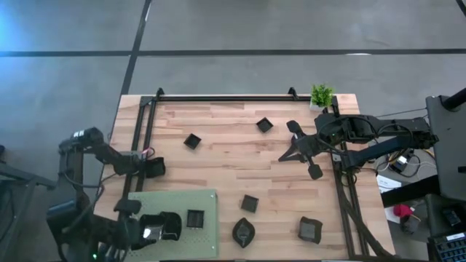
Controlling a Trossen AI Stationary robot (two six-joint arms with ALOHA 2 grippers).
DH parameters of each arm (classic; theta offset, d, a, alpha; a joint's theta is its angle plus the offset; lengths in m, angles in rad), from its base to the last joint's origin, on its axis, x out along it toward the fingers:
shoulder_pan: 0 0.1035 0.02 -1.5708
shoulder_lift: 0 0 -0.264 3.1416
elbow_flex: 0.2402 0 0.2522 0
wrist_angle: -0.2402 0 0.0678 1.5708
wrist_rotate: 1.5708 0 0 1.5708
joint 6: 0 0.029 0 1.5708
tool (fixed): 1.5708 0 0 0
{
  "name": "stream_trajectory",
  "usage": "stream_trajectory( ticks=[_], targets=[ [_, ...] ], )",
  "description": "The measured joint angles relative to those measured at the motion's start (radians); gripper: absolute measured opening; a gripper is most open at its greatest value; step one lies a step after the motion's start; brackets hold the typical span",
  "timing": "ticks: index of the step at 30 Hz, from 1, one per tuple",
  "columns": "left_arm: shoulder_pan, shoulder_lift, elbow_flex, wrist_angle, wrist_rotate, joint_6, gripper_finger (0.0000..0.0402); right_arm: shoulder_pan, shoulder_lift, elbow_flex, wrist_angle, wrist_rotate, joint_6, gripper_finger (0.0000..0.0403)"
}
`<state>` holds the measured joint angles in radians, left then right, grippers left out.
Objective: Pick & Place Mini shaped plates
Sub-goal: Stack the black distorted square plate on top of the other black distorted square plate on the shelf
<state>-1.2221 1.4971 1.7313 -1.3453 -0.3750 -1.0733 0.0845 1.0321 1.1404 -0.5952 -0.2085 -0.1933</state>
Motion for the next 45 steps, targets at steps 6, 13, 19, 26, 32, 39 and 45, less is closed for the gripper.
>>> stream_trajectory(
  ticks=[6, 13, 19, 26, 32, 39, 45],
  targets=[
    [-0.012, 0.013, 0.000, 0.002, 0.039, -0.070, 0.0000, 0.000, 0.000, 0.000, 0.000, 0.000, 0.002, 0.0008],
    [-0.026, 0.013, 0.000, 0.002, 0.072, -0.101, 0.0000, 0.000, 0.000, 0.000, 0.000, 0.000, 0.001, 0.0008],
    [-0.037, 0.012, -0.001, -0.014, 0.106, -0.116, 0.0000, 0.000, 0.000, 0.000, 0.000, 0.000, 0.002, 0.0008],
    [-0.049, 0.012, -0.003, -0.043, 0.116, -0.085, 0.0000, 0.000, 0.000, 0.000, 0.000, 0.000, 0.002, 0.0008],
    [-0.051, 0.011, -0.009, -0.045, 0.126, -0.061, 0.0000, 0.000, 0.000, 0.000, 0.000, 0.000, 0.002, 0.0008],
    [-0.050, 0.010, -0.018, -0.048, 0.129, -0.046, 0.0000, 0.000, 0.000, 0.000, 0.000, -0.002, 0.007, 0.0008],
    [-0.050, 0.008, -0.018, -0.048, 0.136, -0.045, 0.0000, 0.000, 0.000, 0.000, 0.000, -0.002, 0.007, 0.0008]
  ],
)
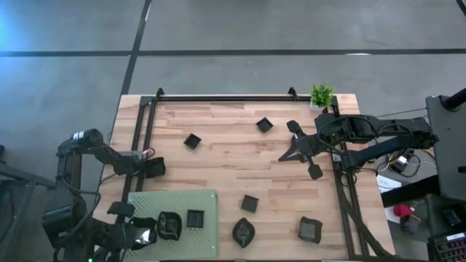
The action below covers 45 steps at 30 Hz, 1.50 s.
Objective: Pick & Place Mini shaped plates
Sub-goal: Stack the black distorted square plate on top of the other black distorted square plate on the shelf
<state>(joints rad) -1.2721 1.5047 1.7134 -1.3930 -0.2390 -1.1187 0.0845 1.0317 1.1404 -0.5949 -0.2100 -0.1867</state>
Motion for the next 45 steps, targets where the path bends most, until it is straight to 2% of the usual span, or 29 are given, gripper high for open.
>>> stream_trajectory(
  ticks=[15, 23, 29, 40, 45],
  targets=[
    [0.000, 0.000, -0.001, 0.000, 0.003, 0.000, 0.0000, 0.000, 0.000, 0.000, -0.035, -0.016, -0.072, 0.0008],
    [0.000, 0.000, -0.001, 0.000, 0.002, 0.000, 0.0000, 0.000, 0.000, 0.000, -0.070, -0.285, -0.080, 0.0008],
    [0.000, 0.000, -0.001, 0.000, 0.002, 0.000, 0.0000, 0.000, 0.000, 0.000, -0.073, -0.296, -0.079, 0.0008],
    [0.000, 0.000, -0.001, 0.000, 0.002, 0.000, 0.0000, 0.000, 0.004, 0.000, -0.074, -0.288, 0.208, 0.0008],
    [-0.001, 0.000, -0.001, 0.000, 0.002, 0.001, 0.0000, 0.000, 0.004, 0.000, -0.074, -0.288, 0.243, 0.0008]
  ],
)
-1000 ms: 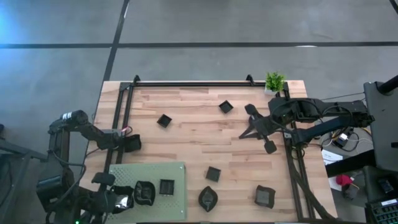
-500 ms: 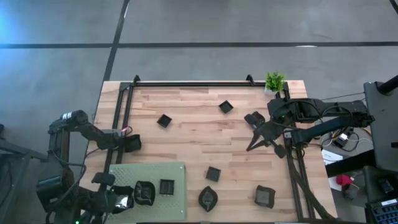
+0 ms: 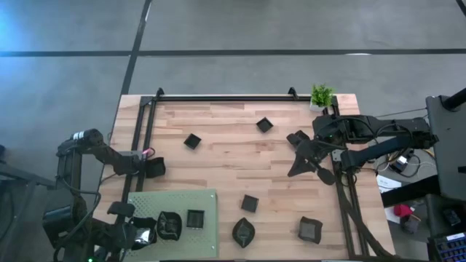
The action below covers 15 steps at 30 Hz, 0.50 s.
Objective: Pick & Place Mini shaped plates
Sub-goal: Stack the black distorted square plate on top of the other black distorted square plate on the shelf
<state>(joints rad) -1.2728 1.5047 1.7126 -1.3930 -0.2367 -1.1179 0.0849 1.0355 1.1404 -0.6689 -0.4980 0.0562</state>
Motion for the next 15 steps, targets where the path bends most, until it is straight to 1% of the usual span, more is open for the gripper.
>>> stream_trajectory(
  ticks=[5, 15],
  targets=[
    [0.000, 0.000, 0.000, 0.000, 0.000, 0.000, 0.0000, 0.000, 0.000, 0.000, 0.000, 0.000, -0.031, 0.0008],
    [0.000, 0.000, 0.000, 0.000, 0.000, 0.000, 0.0000, 0.000, 0.000, 0.000, 0.000, 0.000, -0.030, 0.0008]
  ],
)
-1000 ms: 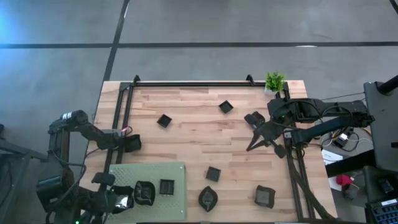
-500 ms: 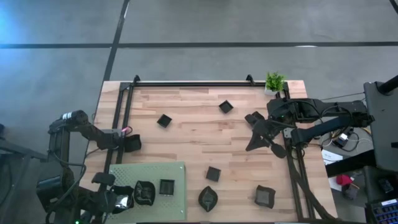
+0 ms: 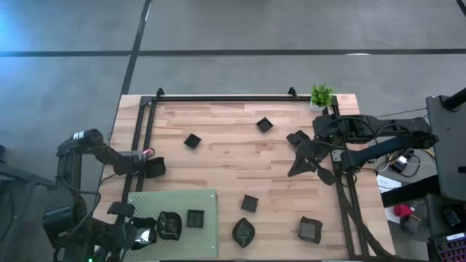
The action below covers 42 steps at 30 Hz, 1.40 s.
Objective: Pick & Place Mini shaped plates
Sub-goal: Stack the black distorted square plate on top of the other black distorted square plate on the shelf
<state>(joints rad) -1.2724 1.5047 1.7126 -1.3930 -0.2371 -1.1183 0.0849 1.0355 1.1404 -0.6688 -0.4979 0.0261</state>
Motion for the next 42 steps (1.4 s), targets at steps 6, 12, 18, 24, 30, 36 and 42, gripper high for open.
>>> stream_trajectory(
  ticks=[6, 12, 18, 24, 30, 36, 42],
  targets=[
    [0.001, 0.000, 0.000, -0.009, 0.000, -0.004, 0.0000, 0.000, 0.000, 0.000, 0.000, 0.000, 0.000, 0.0008],
    [0.000, 0.000, 0.000, -0.027, 0.000, 0.000, 0.0000, 0.000, 0.000, 0.000, 0.000, 0.000, 0.000, 0.0008],
    [0.000, 0.000, 0.000, -0.039, 0.000, 0.013, 0.0000, 0.000, 0.000, 0.000, 0.001, 0.000, 0.000, 0.0008],
    [0.000, 0.000, 0.000, -0.039, 0.000, 0.013, 0.0000, 0.000, 0.000, 0.000, 0.000, 0.000, 0.000, 0.0008],
    [0.000, 0.000, 0.000, -0.042, 0.000, 0.013, 0.0000, 0.000, 0.000, 0.000, 0.001, 0.000, 0.000, 0.0008],
    [0.000, 0.000, 0.000, -0.044, 0.000, 0.013, 0.0001, 0.000, 0.000, 0.000, 0.001, 0.000, 0.000, 0.0008],
    [0.000, 0.000, 0.000, -0.045, 0.000, 0.012, 0.0032, 0.000, 0.000, 0.000, 0.001, 0.001, 0.000, 0.0008]
  ],
)
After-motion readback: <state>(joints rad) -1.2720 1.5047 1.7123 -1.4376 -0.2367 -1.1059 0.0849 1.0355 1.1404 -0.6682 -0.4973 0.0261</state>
